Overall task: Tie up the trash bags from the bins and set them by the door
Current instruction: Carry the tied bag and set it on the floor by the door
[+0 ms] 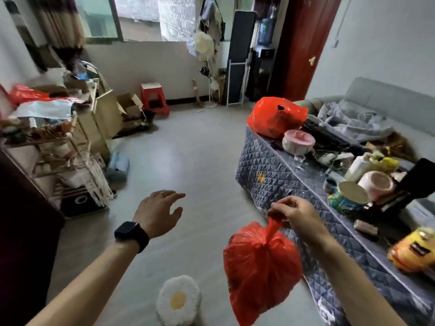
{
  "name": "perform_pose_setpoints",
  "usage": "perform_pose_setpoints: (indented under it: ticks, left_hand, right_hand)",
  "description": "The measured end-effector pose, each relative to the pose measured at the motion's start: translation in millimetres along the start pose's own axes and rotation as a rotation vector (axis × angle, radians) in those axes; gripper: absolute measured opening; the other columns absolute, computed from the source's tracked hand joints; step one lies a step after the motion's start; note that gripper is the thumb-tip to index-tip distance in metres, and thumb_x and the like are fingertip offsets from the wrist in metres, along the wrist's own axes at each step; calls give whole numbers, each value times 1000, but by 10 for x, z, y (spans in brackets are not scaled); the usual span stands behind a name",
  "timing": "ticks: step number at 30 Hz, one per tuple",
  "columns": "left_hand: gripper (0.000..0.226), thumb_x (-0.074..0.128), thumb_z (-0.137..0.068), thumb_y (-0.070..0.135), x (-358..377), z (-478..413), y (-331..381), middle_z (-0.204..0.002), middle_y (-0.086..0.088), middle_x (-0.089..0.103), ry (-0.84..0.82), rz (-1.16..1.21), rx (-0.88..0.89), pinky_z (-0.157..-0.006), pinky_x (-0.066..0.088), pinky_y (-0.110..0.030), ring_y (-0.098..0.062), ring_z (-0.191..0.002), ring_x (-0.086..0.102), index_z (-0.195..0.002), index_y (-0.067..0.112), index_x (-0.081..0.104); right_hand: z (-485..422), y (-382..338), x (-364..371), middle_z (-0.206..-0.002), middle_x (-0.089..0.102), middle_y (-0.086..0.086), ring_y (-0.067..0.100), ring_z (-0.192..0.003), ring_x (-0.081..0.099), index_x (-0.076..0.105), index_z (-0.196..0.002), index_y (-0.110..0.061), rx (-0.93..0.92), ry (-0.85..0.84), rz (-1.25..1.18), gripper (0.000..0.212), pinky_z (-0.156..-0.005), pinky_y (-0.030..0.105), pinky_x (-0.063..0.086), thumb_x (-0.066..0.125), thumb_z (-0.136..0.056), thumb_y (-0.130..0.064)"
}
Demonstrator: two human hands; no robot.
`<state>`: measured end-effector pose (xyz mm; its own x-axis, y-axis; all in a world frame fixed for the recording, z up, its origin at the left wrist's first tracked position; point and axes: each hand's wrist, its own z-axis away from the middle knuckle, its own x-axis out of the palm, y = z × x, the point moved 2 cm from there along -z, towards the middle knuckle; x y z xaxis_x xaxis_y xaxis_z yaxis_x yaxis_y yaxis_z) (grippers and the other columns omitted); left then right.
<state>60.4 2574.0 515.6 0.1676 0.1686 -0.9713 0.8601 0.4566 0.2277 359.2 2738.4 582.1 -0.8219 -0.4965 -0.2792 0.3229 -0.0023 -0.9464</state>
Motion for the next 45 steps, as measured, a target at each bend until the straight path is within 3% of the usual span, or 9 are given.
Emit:
perform_pose_setpoints:
  ticks: [4,7,11,15,19,25,29,39,45]
  left_hand:
    - [50,50,-92,48,45,-567,-102,-144,8,49,-15,23,-121,-107,39,-40,-20,-134,42,-141,44,43]
    - [50,51,-91,48,88,-1083,-220,-146,9,48,-7,10,-205,-107,39,-39,-19,-134,42,-141,44,43]
    - [52,50,-88,51,263,-1870,-480,-145,8,49,-19,30,-261,-106,41,-40,-19,-133,44,-139,45,44]
    - [53,48,-89,52,428,-2989,-739,-147,10,46,-55,57,-306,-107,40,-41,-18,-135,40,-141,47,40]
    - [52,48,-92,49,398,-4173,-968,-150,9,43,-73,40,-298,-109,37,-38,-17,-136,40,-143,45,38]
    - [54,48,-92,48,342,-5954,-1213,-149,7,45,-89,29,-239,-109,39,-36,-18,-136,42,-144,44,37]
    - [53,48,-92,47,402,-7212,-1325,-149,6,45,-89,37,-213,-110,38,-38,-19,-137,39,-145,42,38]
    - [46,47,-94,43,412,-10206,-1604,-145,10,49,-69,32,-178,-105,42,-38,-17,-133,44,-140,43,43]
    - [48,48,-94,43,497,-12064,-1860,-146,10,47,-73,30,-122,-108,38,-35,-17,-135,41,-142,43,42]
  right_hand:
    - [-1037,-236,3,-79,78,4,26,-84,72,66,-95,-3,-15,-113,47,16,-82,45,55,65,-92,-18]
    - [-1884,-401,86,-78,77,6,25,-80,70,65,-88,-5,-36,-159,43,14,-71,38,52,64,-93,-17]
    - [-2868,-526,295,-82,78,6,20,-79,70,64,-88,-7,-28,-213,37,13,-73,35,51,64,-93,-19]
    - [-4076,-686,535,-81,78,7,19,-74,68,63,-90,-4,6,-247,36,14,-65,30,46,64,-93,-18]
    - [-5183,-965,737,-79,77,6,14,-67,67,62,-87,-7,33,-220,21,11,-57,25,44,63,-94,-16]
    - [-6795,-1325,1023,-80,77,2,13,-76,69,66,-100,0,30,-188,-36,19,-67,30,46,64,-92,-17]
    - [-7936,-1504,1274,-87,76,7,14,-78,66,64,-105,3,29,-189,-94,23,-65,30,46,65,-91,-15]
    - [-10881,-2111,1534,-91,76,9,20,-85,68,65,-99,0,35,-233,-114,20,-67,32,49,65,-92,-19]
    - [-12577,-2350,1480,-92,75,10,17,-83,67,65,-96,-2,40,-126,-150,15,-65,28,47,63,-93,-17]
